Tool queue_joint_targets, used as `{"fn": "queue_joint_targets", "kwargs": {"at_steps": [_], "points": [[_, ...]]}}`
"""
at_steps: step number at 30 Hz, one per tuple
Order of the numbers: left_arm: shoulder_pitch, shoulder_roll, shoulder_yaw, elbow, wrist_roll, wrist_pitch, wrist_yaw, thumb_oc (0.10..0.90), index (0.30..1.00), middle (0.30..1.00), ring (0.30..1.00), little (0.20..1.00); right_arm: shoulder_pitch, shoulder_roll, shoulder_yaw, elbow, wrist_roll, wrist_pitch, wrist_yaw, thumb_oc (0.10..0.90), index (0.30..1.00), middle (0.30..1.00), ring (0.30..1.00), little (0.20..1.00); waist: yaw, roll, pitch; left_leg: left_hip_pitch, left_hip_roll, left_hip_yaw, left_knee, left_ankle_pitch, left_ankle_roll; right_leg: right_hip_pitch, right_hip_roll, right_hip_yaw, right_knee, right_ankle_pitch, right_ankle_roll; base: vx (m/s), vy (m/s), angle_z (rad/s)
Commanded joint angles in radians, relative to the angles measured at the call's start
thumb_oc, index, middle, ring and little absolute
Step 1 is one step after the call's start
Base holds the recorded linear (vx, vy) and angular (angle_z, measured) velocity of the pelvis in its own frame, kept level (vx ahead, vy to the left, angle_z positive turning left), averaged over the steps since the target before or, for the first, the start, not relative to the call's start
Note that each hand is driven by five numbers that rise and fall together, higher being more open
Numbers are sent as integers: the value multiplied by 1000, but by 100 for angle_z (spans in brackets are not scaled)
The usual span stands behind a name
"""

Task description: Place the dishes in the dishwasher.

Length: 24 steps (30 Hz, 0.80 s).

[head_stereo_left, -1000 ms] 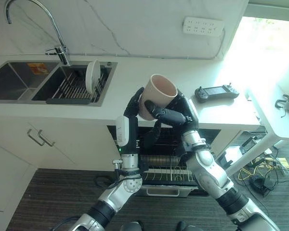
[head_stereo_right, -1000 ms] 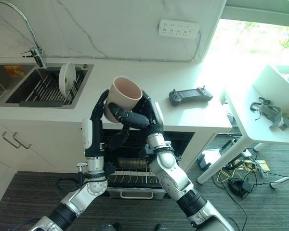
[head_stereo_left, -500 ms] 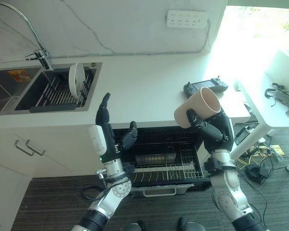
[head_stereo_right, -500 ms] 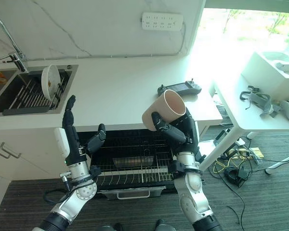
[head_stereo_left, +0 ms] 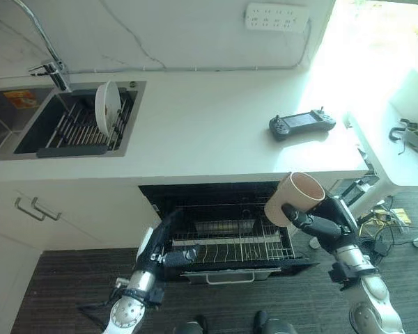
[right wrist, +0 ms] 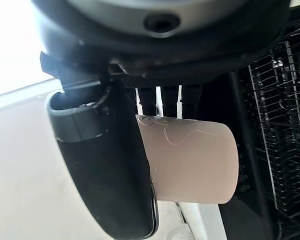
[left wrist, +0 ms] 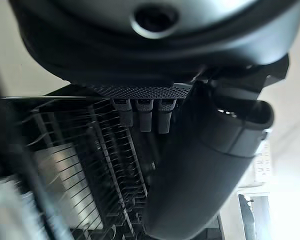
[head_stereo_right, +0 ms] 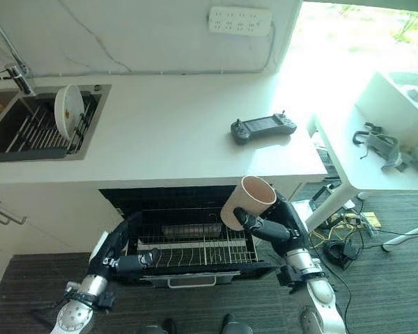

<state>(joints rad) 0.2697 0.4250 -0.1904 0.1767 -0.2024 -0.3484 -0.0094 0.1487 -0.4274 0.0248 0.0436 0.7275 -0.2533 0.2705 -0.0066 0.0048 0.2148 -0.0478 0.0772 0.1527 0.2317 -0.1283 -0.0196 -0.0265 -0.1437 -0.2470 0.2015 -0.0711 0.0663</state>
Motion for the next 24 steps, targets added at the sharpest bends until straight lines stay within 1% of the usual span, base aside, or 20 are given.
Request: {"fn": "queue_joint_targets", "kwargs": {"at_steps": [1,3,6,8,10,11,13,15,16,20,24], "points": [[-70,78,36,-151,-66,-126,-135,800,900,900,900,900,-86,-47,-49,-74,-6,-67,64,400,300,300,300,300,14,4,-52,-10,23,-7,68,-130,13,18,-18,6,99,-174,35,5,15,16],[-58,103,35,-153,-31,-112,-162,800,900,900,900,900,-88,-58,-39,-37,-24,-57,65,400,300,300,300,300,22,6,-52,-17,20,-14,68,-127,11,17,-21,-3,99,-175,36,3,17,13],[-59,140,22,-133,2,-103,-195,800,900,900,900,900,-99,-75,-13,26,-51,-58,73,400,300,300,300,300,30,9,-54,-21,18,-21,68,-124,9,18,-25,-12,99,-178,38,16,16,12],[-60,163,16,-118,25,-81,-223,800,900,900,900,900,-102,-86,1,60,-63,-62,78,400,300,300,300,300,34,10,-56,-22,18,-23,68,-122,8,20,-26,-15,99,-180,39,43,16,16],[-64,203,-3,-95,94,-77,-264,800,900,900,900,900,-115,-99,23,113,-86,-59,70,400,300,300,300,300,39,14,-59,-22,15,-28,68,-121,7,22,-29,-18,99,-182,42,57,22,13],[-75,228,-21,-88,148,-81,-276,800,900,900,900,900,-126,-105,39,147,-107,-50,60,400,300,300,300,300,41,16,-60,-21,15,-30,68,-121,7,24,-31,-20,99,-184,43,61,30,8],[-102,287,-62,-81,210,-90,-268,800,900,900,900,900,-157,-122,82,217,-148,-31,35,400,300,300,300,300,46,21,-62,-21,12,-32,68,-121,6,27,-34,-22,99,-186,46,77,41,13],[-125,318,-80,-76,274,-125,-264,800,900,900,900,900,-175,-131,104,267,-157,-14,7,400,300,300,300,300,50,23,-63,-19,11,-33,68,-122,6,29,-36,-23,99,-187,48,73,30,7],[-153,360,-109,-83,322,-155,-249,800,900,900,900,900,-202,-135,125,351,-169,-10,-15,400,300,300,300,300,54,26,-63,-17,10,-34,68,-123,5,32,-39,-24,99,-187,48,78,25,5],[-211,424,-154,-77,364,-155,-226,800,900,900,900,900,-250,-139,157,516,-210,-34,-35,400,300,300,300,300,65,34,-65,-18,9,-37,68,-119,4,34,-44,-27,99,-182,50,71,15,7],[-241,454,-178,-81,377,-156,-230,800,900,900,900,900,-293,-139,162,606,-241,-29,-41,400,300,300,300,300,77,41,-61,-19,6,-44,68,-119,5,34,-47,-27,99,-181,51,56,6,2]]}}
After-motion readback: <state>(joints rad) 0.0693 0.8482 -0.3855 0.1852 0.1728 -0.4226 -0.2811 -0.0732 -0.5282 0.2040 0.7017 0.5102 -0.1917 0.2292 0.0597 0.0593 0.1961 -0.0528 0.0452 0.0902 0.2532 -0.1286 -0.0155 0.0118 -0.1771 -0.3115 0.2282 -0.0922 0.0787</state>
